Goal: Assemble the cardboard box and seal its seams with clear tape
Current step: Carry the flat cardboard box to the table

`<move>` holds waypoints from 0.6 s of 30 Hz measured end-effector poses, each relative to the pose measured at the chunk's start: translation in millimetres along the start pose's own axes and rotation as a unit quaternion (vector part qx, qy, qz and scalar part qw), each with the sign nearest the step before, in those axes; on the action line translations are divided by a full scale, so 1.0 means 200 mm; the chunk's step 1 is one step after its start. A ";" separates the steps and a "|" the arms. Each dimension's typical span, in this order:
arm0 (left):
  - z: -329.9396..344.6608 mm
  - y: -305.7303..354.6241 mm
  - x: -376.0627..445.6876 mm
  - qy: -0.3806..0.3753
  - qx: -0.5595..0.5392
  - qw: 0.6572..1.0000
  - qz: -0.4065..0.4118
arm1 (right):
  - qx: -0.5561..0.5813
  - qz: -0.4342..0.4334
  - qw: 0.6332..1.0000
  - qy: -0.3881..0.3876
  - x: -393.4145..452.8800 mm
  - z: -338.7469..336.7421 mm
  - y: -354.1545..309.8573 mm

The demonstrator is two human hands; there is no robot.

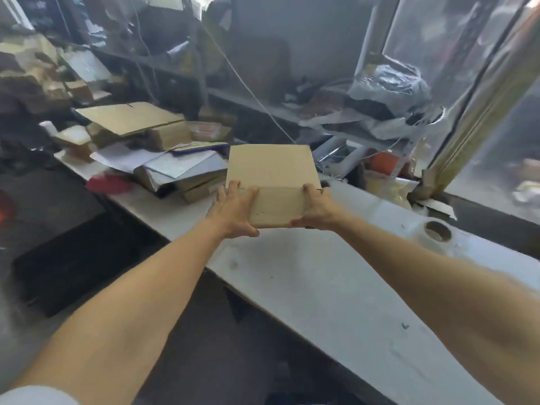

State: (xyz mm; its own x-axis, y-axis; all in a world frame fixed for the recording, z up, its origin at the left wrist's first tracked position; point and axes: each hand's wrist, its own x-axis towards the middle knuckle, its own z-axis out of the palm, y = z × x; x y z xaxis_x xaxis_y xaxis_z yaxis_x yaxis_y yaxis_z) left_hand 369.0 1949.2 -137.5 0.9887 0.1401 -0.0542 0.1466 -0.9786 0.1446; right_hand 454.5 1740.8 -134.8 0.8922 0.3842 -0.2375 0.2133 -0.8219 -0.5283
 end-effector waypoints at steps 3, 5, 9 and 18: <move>0.02 0.07 0.18 0.000 0.003 1.000 0.028 | -0.012 0.022 1.000 0.018 0.11 -0.08 0.09; 0.02 0.11 0.30 -0.006 0.002 0.999 0.049 | -0.020 0.040 0.999 0.028 0.15 -0.13 0.13; 0.05 0.19 0.49 -0.007 0.017 0.995 0.101 | -0.011 0.083 0.995 0.052 0.19 -0.19 0.23; 0.24 0.37 0.70 -0.092 -0.024 0.970 0.224 | 0.029 0.234 0.970 0.062 0.06 -0.15 0.42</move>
State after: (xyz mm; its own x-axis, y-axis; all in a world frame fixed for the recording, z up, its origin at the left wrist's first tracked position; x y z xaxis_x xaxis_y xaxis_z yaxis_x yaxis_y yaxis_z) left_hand 515.7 1888.6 -181.6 0.9314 -0.3319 -0.1495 -0.2917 -0.9261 0.2392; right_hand 495.1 1662.9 -157.4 0.9278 -0.0810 -0.3641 -0.2452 -0.8680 -0.4317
